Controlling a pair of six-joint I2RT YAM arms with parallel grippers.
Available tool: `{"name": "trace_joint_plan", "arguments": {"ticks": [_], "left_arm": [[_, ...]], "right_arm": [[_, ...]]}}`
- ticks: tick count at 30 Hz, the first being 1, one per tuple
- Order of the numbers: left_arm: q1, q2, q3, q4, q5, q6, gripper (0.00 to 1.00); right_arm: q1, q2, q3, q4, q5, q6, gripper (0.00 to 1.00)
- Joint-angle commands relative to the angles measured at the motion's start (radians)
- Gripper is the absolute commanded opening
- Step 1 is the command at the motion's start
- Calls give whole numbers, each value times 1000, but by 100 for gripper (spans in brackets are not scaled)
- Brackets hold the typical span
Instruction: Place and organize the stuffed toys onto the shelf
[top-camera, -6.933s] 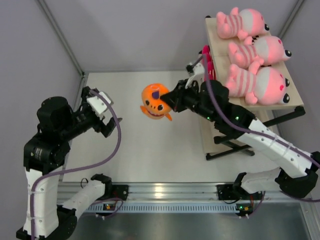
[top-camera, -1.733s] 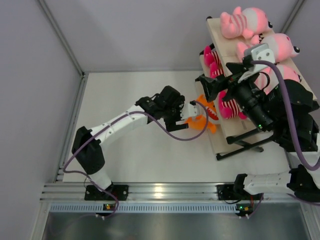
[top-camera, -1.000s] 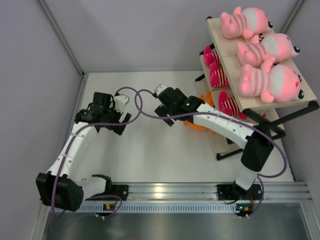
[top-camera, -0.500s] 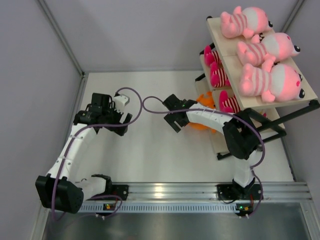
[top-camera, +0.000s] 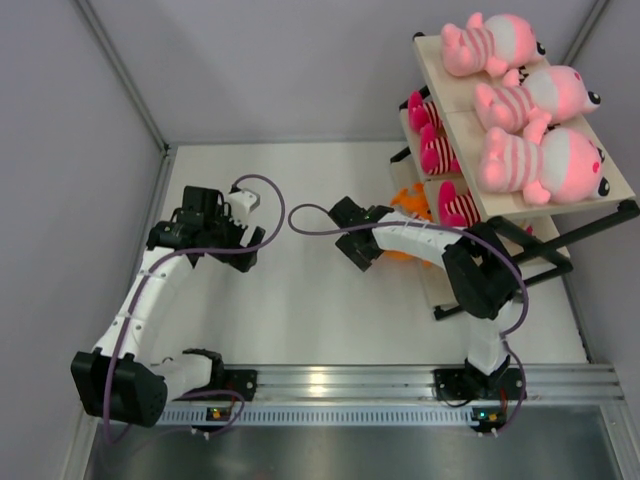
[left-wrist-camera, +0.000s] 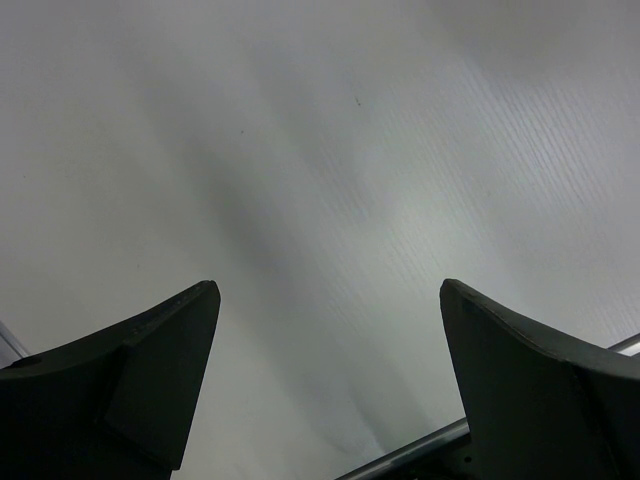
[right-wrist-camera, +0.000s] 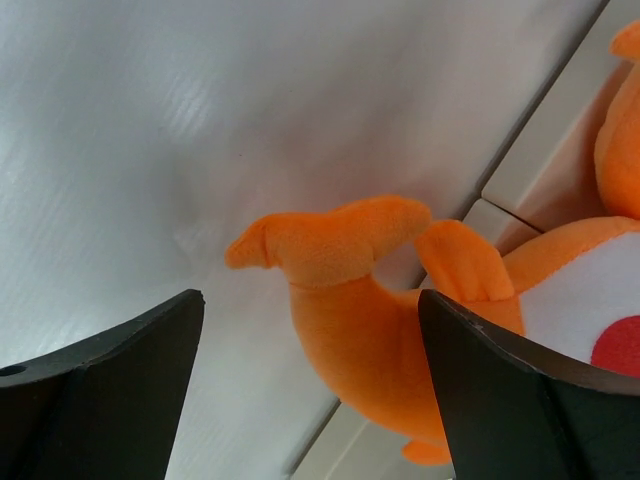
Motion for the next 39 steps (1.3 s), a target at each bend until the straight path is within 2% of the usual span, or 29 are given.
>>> {"name": "trace_joint_plan", "arguments": {"ticks": [1, 4, 5, 7, 8, 10, 11, 15, 22, 29, 34, 39], "left_arm": [[7, -4, 5, 10, 27, -7, 98], [8, -6, 6, 10, 28, -8, 98], [8, -6, 5, 10, 28, -7, 98], [8, -9, 8, 10, 28, -7, 98], [10, -10, 6, 10, 28, -5, 98], [11, -12, 8, 10, 32, -5, 98], [11, -12, 8, 10, 32, -5, 98], [11, -13, 8, 10, 36, -4, 98], [11, -21, 6, 10, 38, 2, 98], [11, -27, 6, 8, 41, 8, 98], [11, -32, 3, 5, 47, 10, 98], [11, -35, 3, 5, 48, 10, 98]], "right_arm": [[14, 8, 4, -11, 88, -12, 88], [16, 35, 35, -44, 110, -29, 79], [19, 40, 42, -54, 116, -33, 69], [20, 38, 41, -55, 118, -41, 57], [19, 34, 32, -55, 119, -44, 47], [20, 11, 18, -55, 138, -50, 36], [20, 2, 4, -57, 145, -61, 25], [19, -60, -5, -113, 156, -93, 0], [14, -166, 27, -210, 159, -23, 0], [13, -215, -60, -221, 207, 96, 0], [7, -258, -175, -124, 274, -56, 0], [7, -252, -206, -71, 288, -142, 0]]}}
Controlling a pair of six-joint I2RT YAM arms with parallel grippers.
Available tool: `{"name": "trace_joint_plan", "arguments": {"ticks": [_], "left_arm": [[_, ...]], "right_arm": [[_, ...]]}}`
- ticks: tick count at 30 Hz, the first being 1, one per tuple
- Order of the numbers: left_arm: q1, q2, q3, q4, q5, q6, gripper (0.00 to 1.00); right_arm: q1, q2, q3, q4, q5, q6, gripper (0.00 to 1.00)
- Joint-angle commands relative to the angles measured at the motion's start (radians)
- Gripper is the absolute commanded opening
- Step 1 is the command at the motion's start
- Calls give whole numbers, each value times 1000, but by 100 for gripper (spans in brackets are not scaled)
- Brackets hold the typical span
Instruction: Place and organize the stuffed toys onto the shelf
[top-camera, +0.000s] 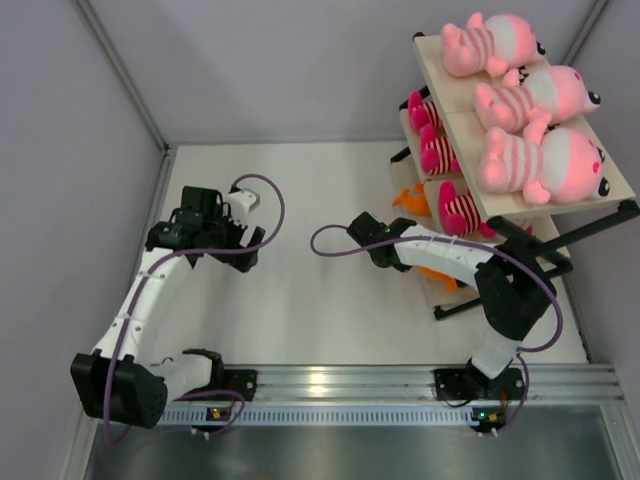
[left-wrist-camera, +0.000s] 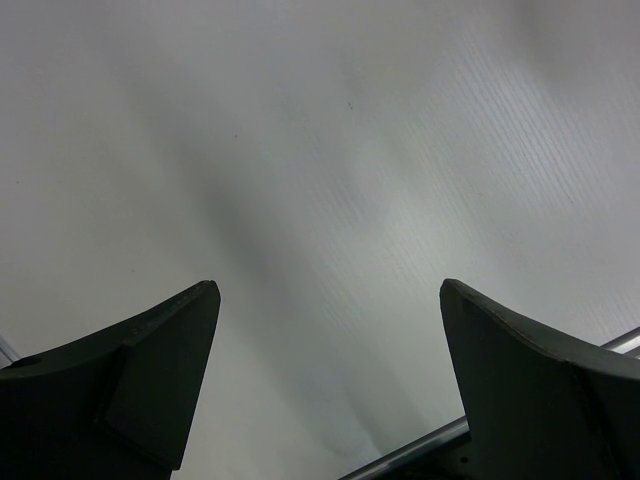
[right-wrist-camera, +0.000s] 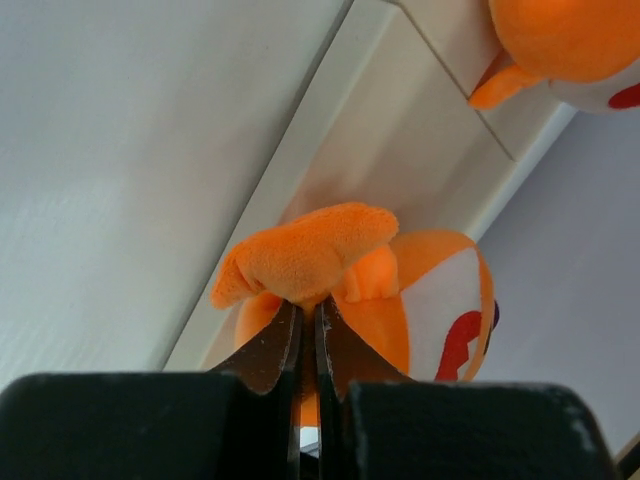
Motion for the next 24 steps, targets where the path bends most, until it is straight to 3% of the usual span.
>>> {"name": "trace_joint_plan", "arguments": {"ticks": [1, 8, 12, 20, 21, 23, 24], "left_arm": [[6, -33, 3, 7, 23, 10, 98], [6, -35, -1, 7, 20, 11, 98], [6, -36, -1, 7, 18, 16, 98], [6, -35, -1, 7, 15, 16, 98], [6, -32, -1, 6, 15, 18, 98], [6, -29, -1, 6, 15, 15, 98], [6, -29, -1, 7, 14, 16, 98]], "right_arm": [[2, -41, -5, 83, 67, -90, 0], [-11, -27, -22, 97, 159, -109, 0], [-9, -30, -34, 95, 175, -118, 11], [-9, -68, -75, 92, 179, -153, 14], [-8, -71, -75, 89, 176, -150, 16], [-5, -80, -74, 88, 175, -150, 34], [2, -85, -69, 86, 170, -149, 53]]}}
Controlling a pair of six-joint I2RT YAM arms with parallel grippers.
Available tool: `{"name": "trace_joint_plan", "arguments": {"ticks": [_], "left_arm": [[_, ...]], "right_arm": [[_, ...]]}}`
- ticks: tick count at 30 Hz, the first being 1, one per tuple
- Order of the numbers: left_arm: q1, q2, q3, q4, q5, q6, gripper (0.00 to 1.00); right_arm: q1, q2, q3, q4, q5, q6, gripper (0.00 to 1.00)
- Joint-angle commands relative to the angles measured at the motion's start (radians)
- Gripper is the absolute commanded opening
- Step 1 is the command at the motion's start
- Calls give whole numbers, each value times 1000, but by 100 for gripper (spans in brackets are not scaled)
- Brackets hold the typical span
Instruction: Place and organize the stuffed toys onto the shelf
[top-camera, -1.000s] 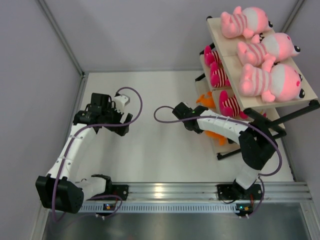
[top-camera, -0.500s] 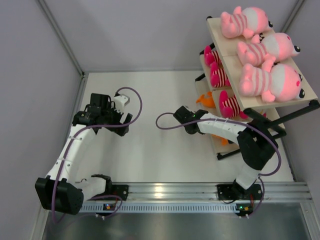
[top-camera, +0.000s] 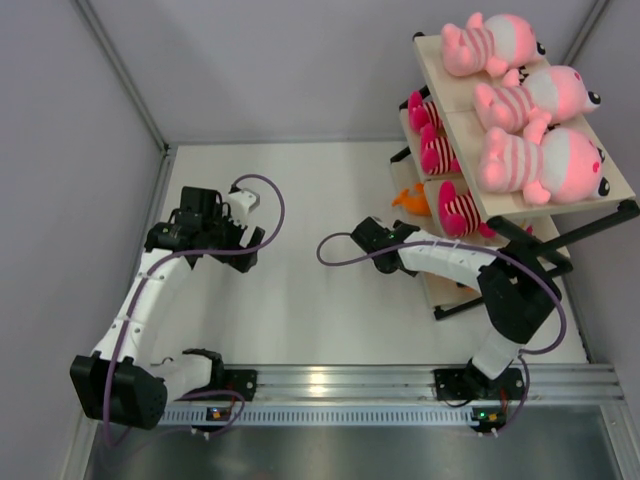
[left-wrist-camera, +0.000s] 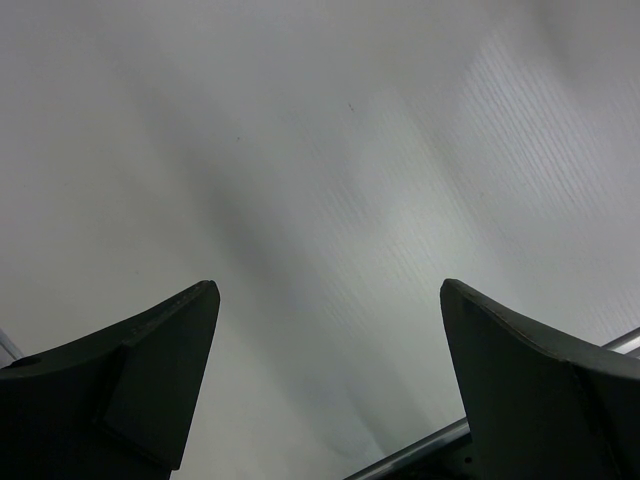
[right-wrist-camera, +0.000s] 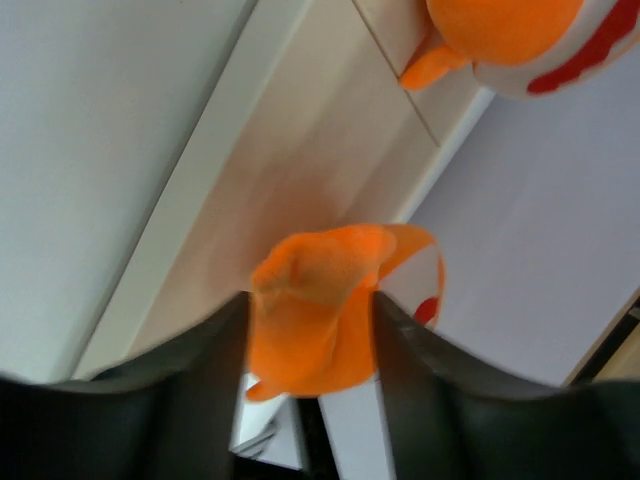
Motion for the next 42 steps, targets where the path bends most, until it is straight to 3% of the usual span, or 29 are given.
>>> {"name": "trace_joint_plan", "arguments": {"ticks": [1, 3, 11, 13, 15, 22, 25, 30, 33, 37, 42], "left_arm": [[5, -18, -1, 6, 10, 5, 98], [5, -21, -3, 6, 9, 5, 98], [5, -26, -7, 7, 1, 5, 98], [7, -32, -7, 6, -1, 7, 98], [9, -42, -12, 6, -1, 7, 98], [22, -82, -43, 7, -13, 15, 99], [27, -110, -63, 6, -22, 19, 99], [32, -134, -89, 7, -42, 19, 99], [36, -145, -98, 7, -45, 18, 99], [39, -157, -101, 7, -47, 19, 99], [41, -168, -112, 9, -56, 27, 99]], "right_arm": [[10, -75, 14, 18, 14, -10, 62], [23, -84, 29, 6, -17, -1, 73], [92, -173, 86, -30, -32, 14, 83], [141, -211, 112, -42, -43, 7, 95], [196, -237, 155, -48, -73, -1, 99], [349, -336, 401, -112, -153, 1, 99], [375, -351, 609, -163, -220, 40, 99], [377, -379, 819, -168, -279, 62, 99], [374, -424, 870, -71, -152, 18, 99], [343, -547, 811, 259, 46, -88, 99], [322, -619, 797, 489, 224, -280, 100]]}}
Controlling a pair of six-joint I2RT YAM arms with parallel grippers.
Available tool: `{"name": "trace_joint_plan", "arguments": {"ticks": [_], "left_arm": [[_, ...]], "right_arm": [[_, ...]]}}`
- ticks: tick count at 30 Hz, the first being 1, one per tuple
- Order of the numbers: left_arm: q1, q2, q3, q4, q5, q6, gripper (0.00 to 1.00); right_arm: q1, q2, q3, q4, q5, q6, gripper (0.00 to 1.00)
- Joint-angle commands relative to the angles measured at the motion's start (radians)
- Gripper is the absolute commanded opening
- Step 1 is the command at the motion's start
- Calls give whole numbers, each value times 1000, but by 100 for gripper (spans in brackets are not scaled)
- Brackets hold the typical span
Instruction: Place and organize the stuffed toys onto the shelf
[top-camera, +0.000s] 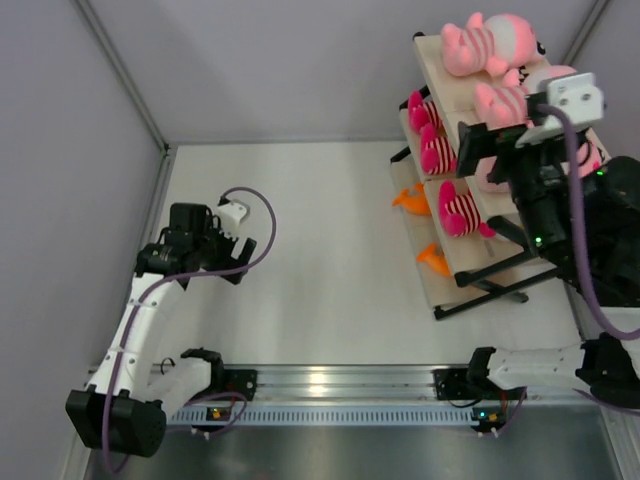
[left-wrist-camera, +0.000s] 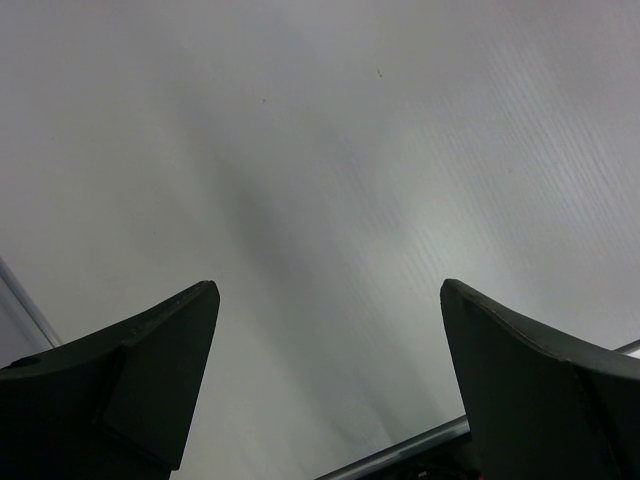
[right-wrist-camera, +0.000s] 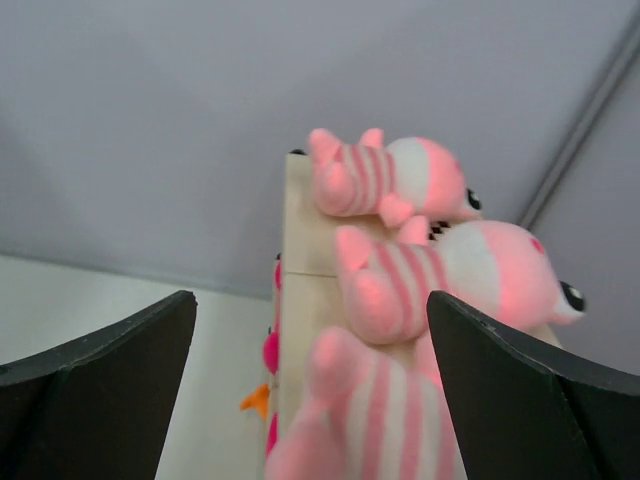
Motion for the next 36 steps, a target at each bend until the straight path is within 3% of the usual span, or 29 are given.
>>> {"name": "trace_joint_plan", "arguments": {"ticks": [1, 4, 6, 10, 16, 36], "left_arm": [[7, -25, -18, 11, -14, 19, 99], [7, -28, -26, 11, -17, 22, 98], [9, -32, -31, 9, -20, 22, 98], [7, -40, -35, 9, -20, 23, 98], [7, -45, -31, 11, -22, 22, 98], [9, -54, 49, 45, -125, -104, 98]], "right_arm": [[-8, -33, 2, 262, 185, -164, 100], [-8, -53, -18, 417, 277, -303, 99], [-8, -82, -62, 683, 323, -501, 99], [-22, -125, -121, 948, 379, -740, 99], [-48, -95, -69, 907, 446, -865, 99], [-54, -139, -99, 856, 466, -854, 99]]}}
